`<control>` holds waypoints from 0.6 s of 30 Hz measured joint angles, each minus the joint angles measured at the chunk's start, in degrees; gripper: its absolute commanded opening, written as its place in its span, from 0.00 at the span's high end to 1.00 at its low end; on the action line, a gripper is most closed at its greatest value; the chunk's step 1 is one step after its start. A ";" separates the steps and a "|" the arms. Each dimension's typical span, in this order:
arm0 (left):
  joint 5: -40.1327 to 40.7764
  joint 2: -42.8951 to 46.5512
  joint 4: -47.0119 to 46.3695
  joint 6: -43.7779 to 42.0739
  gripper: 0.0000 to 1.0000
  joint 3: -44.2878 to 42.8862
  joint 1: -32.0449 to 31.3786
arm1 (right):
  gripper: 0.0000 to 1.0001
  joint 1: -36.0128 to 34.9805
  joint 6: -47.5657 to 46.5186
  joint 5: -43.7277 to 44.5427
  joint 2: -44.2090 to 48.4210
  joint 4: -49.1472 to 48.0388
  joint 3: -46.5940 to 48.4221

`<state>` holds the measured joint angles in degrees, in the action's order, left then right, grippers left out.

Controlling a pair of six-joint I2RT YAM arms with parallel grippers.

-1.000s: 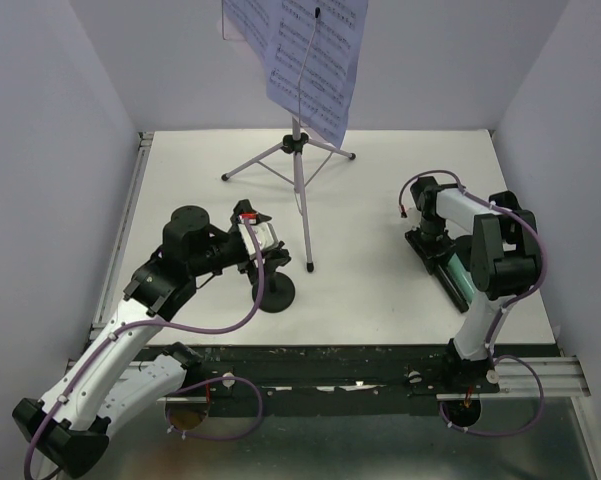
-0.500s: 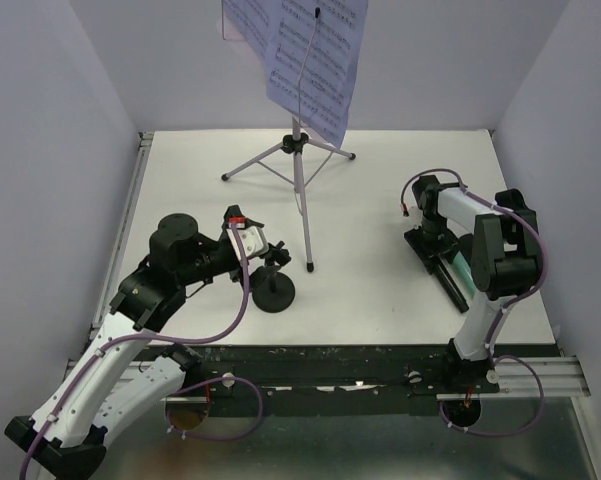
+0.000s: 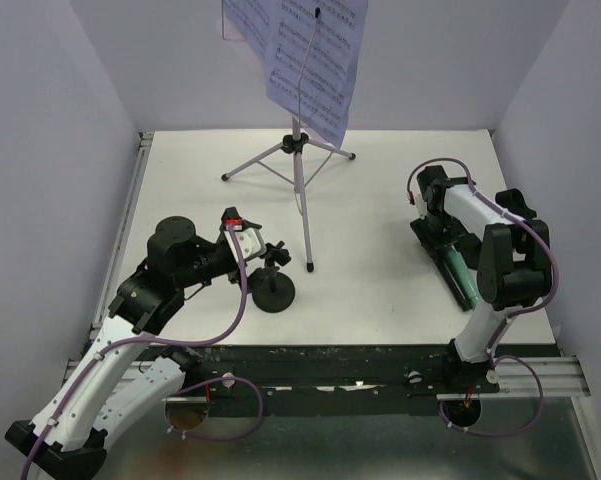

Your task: Pack up the instrument practice props

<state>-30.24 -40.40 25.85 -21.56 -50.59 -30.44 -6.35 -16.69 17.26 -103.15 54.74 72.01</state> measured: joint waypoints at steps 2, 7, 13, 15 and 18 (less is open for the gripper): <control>0.00 0.02 -0.02 0.02 0.01 0.11 0.00 | 0.32 0.00 -0.24 0.52 0.00 -0.22 0.00; 0.00 0.13 0.07 0.00 0.01 0.48 0.07 | 0.32 0.00 -0.39 0.72 0.02 -0.22 0.04; 0.07 0.11 2.29 0.00 0.01 -1.84 0.42 | 0.32 0.04 0.02 -1.97 0.55 1.07 4.28; 0.28 -0.76 4.17 0.04 0.01 -5.86 0.66 | 0.32 0.04 0.63 -4.33 1.92 1.53 6.86; 1.29 -1.79 5.99 -0.07 0.01 -11.41 0.76 | 0.33 0.04 2.14 -9.44 6.49 2.38 9.42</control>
<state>-28.95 -42.19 31.83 -21.63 -62.00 -29.67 -6.31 -14.55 7.81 -96.66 57.12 81.43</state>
